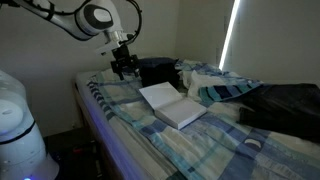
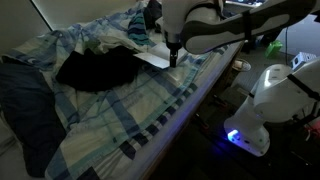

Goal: Close the book

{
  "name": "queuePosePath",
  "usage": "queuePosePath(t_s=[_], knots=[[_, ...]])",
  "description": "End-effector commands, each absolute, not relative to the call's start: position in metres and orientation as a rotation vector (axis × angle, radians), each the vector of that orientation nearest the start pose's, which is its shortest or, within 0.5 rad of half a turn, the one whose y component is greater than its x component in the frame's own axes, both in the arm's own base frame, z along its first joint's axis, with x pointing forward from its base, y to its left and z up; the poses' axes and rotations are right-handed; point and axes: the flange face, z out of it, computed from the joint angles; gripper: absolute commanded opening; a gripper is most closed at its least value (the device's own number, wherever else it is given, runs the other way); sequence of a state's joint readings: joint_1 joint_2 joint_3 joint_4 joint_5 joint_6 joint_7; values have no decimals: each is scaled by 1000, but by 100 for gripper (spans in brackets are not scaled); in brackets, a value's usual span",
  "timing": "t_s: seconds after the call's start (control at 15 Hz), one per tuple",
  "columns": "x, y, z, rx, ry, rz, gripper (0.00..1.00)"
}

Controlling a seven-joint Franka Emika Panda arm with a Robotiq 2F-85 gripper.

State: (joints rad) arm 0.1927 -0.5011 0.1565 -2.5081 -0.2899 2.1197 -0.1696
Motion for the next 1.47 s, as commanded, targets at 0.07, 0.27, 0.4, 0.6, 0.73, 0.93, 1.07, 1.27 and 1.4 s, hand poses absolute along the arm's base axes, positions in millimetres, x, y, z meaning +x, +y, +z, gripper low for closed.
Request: queuePosePath(t_s=[0.07, 0.27, 0.4, 0.6, 0.73, 0.93, 1.07, 1.27, 1.4], knots=[[410, 153, 461, -3321, -860, -170, 100], [406, 152, 457, -3318, -884, -208, 100], [413, 155, 454, -3322, -855, -196, 100], [416, 155, 454, -3322, -849, -196, 100], [419, 155, 454, -3322, -745, -186, 100], [418, 167, 449, -3302, -577, -157, 100], [419, 177, 448, -3291, -473, -145, 100], [422, 192, 448, -3274, -346, -170, 100], [429, 204, 448, -3265, -288, -187, 100]])
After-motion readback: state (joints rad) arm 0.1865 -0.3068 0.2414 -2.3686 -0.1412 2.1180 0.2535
